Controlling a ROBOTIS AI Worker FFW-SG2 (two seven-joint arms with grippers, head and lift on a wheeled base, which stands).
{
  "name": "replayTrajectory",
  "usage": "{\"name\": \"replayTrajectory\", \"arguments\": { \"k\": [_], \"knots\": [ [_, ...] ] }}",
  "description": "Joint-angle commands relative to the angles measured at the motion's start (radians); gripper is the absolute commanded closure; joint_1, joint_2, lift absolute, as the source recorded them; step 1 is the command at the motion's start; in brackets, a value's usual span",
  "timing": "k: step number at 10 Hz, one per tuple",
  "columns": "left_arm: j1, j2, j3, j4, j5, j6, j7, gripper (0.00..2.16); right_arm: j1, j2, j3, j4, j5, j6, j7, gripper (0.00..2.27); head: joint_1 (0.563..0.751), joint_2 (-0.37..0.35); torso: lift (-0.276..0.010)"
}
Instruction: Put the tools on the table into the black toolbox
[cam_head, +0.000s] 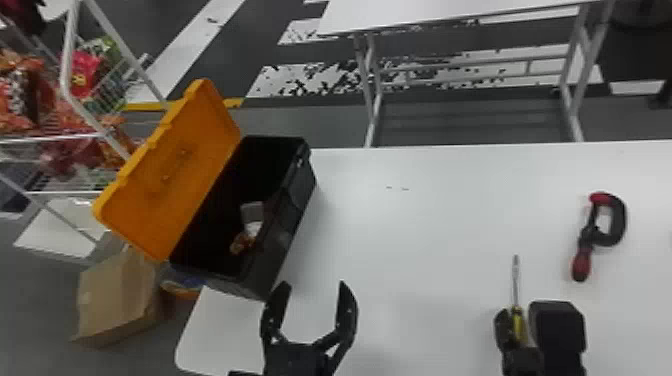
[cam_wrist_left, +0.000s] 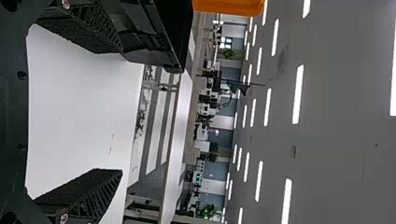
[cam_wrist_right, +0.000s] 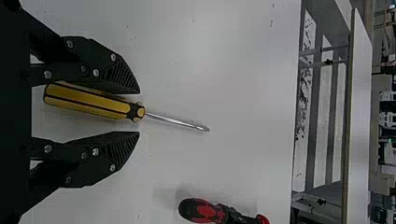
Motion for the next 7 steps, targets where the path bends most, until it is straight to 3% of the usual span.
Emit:
{"name": "replayTrajectory", "arguments": {
  "k": [1, 7],
  "knots": [
    [0.000, 0.002, 0.000, 0.000, 0.000, 0.000, 0.000, 0.08, 0.000, 0.001, -0.007, -0.008, 0.001, 0.029, 0.005, 2.17, 0.695, 0.324, -0.075],
    [0.003, 0.004, -0.008, -0.046, -0.008, 0.018, -0.008, 0.07, 0.046, 0.001, -0.019, -0.066, 0.005, -0.090, 0.109, 2.25, 0.695, 0.332, -0.075]
  ]
}}
